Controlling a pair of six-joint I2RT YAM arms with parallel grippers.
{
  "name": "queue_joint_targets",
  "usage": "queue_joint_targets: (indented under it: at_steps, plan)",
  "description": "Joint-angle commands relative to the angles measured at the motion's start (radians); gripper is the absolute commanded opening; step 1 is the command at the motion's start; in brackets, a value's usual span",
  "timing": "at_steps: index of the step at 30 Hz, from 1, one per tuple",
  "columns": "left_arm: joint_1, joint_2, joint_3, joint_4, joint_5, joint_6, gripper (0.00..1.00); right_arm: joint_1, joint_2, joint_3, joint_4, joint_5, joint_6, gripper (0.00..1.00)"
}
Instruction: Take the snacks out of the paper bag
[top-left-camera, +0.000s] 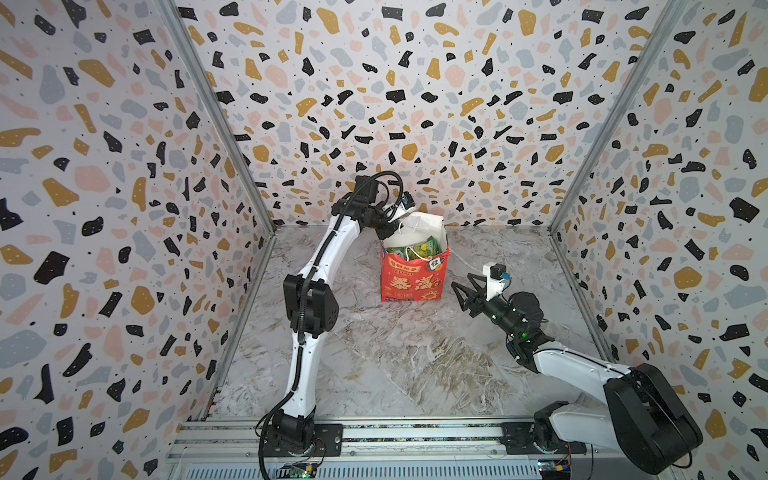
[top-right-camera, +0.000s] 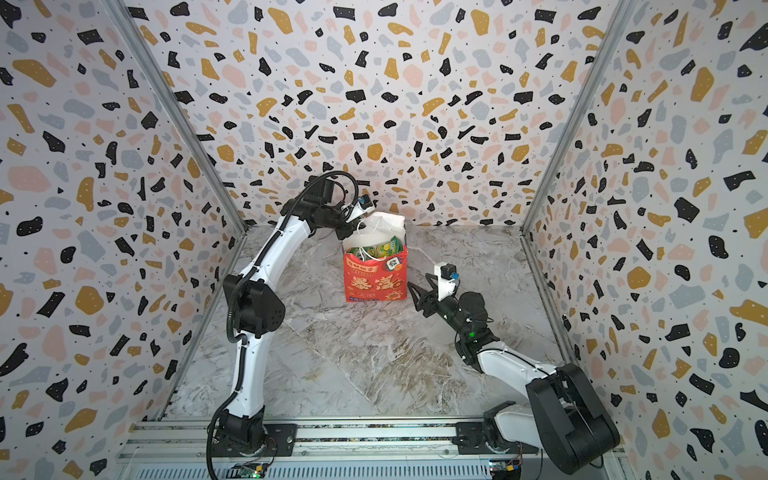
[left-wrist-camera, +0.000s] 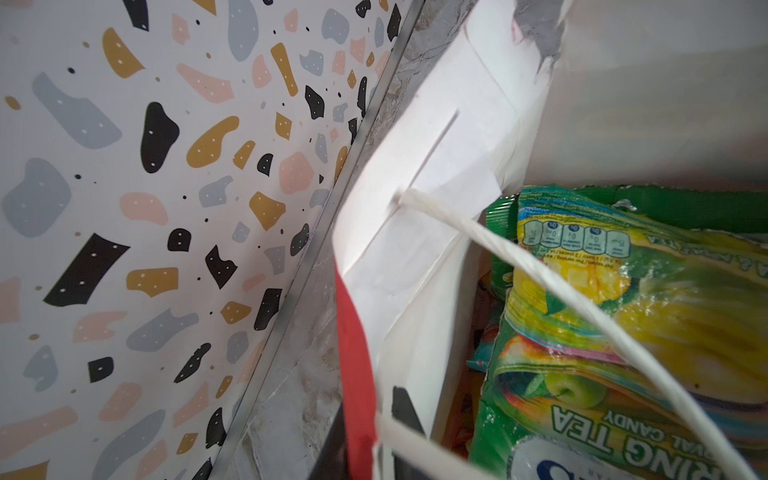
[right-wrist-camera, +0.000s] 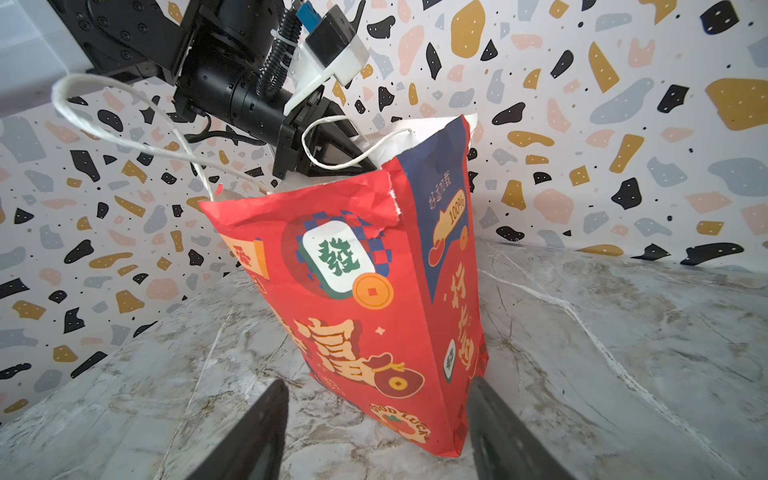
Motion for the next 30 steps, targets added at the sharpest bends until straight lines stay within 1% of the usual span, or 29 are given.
queue_joint_targets:
  at_steps: [1, 3, 5, 11, 14, 19, 22, 25, 28, 30]
  plan:
    - [-0.019, -0.064, -0.022, 0.008, 0.019, 0.032, 0.05, 0.005, -0.002, -0.003, 0.026, -0.012, 0.008, 0.69]
    - [-0.021, -0.079, -0.04, 0.011, 0.02, 0.037, 0.04, 0.005, -0.006, -0.003, 0.024, -0.014, 0.008, 0.69]
    - [-0.022, -0.092, -0.053, 0.01, 0.024, 0.042, 0.0, 0.005, -0.009, -0.006, 0.024, -0.015, 0.01, 0.69]
    - [-0.032, -0.138, -0.116, 0.021, 0.022, 0.057, 0.0, 0.006, -0.021, 0.001, 0.008, -0.016, 0.009, 0.69]
    - [-0.034, -0.18, -0.162, 0.028, 0.051, 0.074, 0.0, 0.01, -0.048, 0.016, -0.028, -0.008, 0.008, 0.69]
    - [-0.04, -0.286, -0.298, 0.092, 0.094, 0.061, 0.0, 0.013, -0.132, 0.077, -0.191, 0.047, 0.01, 0.69]
    - [-0.044, -0.372, -0.411, 0.157, 0.116, 0.047, 0.0, 0.013, -0.187, 0.128, -0.314, 0.03, 0.009, 0.67]
    - [-0.05, -0.467, -0.556, 0.242, 0.12, 0.027, 0.0, 0.023, -0.222, 0.212, -0.494, 0.029, -0.01, 0.65]
    - [-0.064, -0.565, -0.733, 0.361, 0.122, -0.011, 0.0, 0.044, -0.23, 0.309, -0.673, 0.015, -0.034, 0.6]
    - [-0.08, -0.621, -0.836, 0.42, 0.111, -0.04, 0.0, 0.078, -0.234, 0.365, -0.77, 0.031, -0.049, 0.57]
